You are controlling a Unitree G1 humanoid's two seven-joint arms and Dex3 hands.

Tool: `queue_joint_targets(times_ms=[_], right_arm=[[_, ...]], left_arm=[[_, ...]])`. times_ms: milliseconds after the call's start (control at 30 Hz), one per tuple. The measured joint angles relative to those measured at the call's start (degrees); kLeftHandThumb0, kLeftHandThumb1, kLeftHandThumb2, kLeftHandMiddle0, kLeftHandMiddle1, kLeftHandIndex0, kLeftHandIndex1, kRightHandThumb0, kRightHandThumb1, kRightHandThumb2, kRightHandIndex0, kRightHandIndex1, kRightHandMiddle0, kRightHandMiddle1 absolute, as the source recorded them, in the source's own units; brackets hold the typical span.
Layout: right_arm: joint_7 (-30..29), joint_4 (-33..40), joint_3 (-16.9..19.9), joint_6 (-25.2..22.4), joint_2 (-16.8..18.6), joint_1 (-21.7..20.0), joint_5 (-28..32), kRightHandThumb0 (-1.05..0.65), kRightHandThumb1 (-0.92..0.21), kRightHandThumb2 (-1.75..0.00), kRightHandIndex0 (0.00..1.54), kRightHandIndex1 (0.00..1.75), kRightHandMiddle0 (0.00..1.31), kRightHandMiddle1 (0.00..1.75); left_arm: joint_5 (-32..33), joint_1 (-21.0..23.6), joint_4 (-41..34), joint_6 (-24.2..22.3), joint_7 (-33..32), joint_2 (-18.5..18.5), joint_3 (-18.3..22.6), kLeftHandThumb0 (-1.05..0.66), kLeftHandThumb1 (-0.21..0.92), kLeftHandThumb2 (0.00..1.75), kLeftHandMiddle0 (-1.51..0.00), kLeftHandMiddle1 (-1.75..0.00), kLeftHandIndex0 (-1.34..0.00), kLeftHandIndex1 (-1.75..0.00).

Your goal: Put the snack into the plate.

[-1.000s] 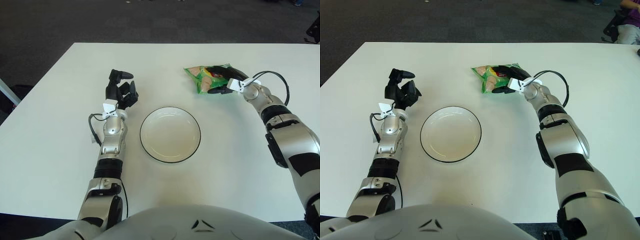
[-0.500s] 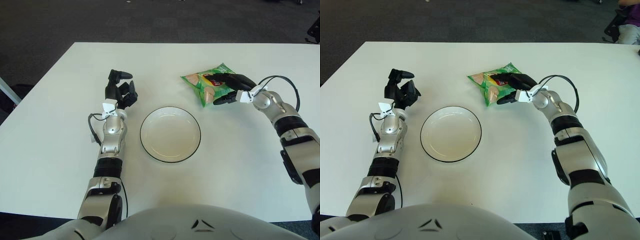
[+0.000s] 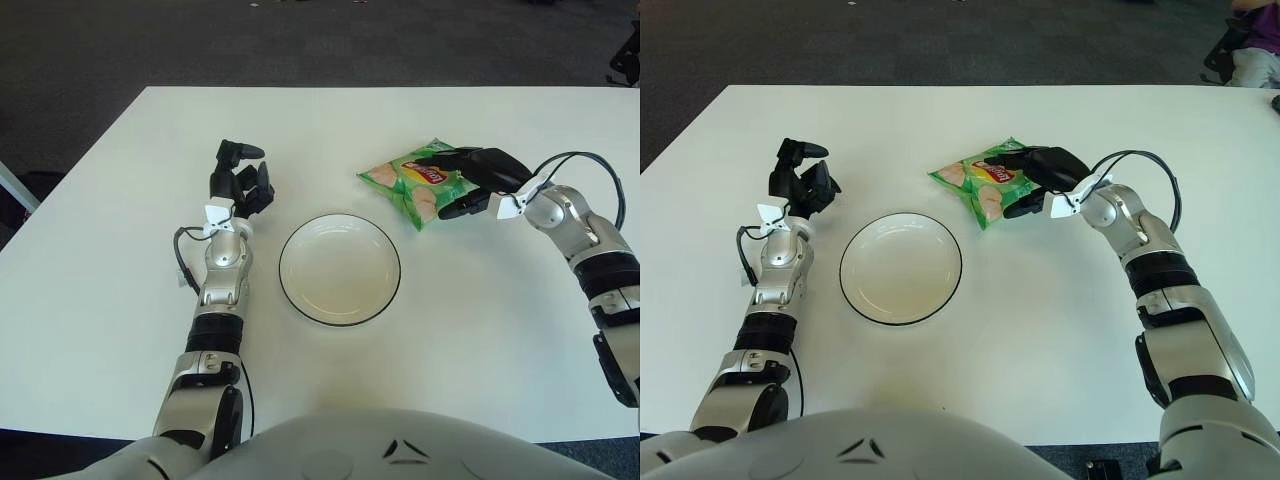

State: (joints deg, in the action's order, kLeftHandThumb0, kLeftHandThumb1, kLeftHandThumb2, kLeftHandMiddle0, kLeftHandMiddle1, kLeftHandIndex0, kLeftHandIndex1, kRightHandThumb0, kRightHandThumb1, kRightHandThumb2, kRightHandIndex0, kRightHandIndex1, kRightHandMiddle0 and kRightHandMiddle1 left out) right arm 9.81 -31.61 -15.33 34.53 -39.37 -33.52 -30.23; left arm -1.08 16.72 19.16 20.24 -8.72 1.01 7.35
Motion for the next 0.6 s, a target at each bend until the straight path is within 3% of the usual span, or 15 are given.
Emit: queue_joint_targets(times_ms=[233,600], right_arm=[[0.37,3.11,0.62,-3.27,0.02,0.43,-0.3,-0.58,-0.92,-0.11,0.29,0.0,0.45,0.0],[-4.8,3.94,0.99,-5.43,0.06,0.73,-3.94,-0.56,-0.92,-0.11,0.22,0.0,0.45,0.0]], left_arm=[[0.0,0.12,0.17,0.36,0.0,0.14,0.0,-0.38,0.69,0.83,-0.94,-1.75,-0.34,-1.75],[-0.35,0.11,0.15,0.49,0.0,0.14,-0.11,-0.38,0.68,0.84,-0.94,-1.75,-0.35,-1.75]])
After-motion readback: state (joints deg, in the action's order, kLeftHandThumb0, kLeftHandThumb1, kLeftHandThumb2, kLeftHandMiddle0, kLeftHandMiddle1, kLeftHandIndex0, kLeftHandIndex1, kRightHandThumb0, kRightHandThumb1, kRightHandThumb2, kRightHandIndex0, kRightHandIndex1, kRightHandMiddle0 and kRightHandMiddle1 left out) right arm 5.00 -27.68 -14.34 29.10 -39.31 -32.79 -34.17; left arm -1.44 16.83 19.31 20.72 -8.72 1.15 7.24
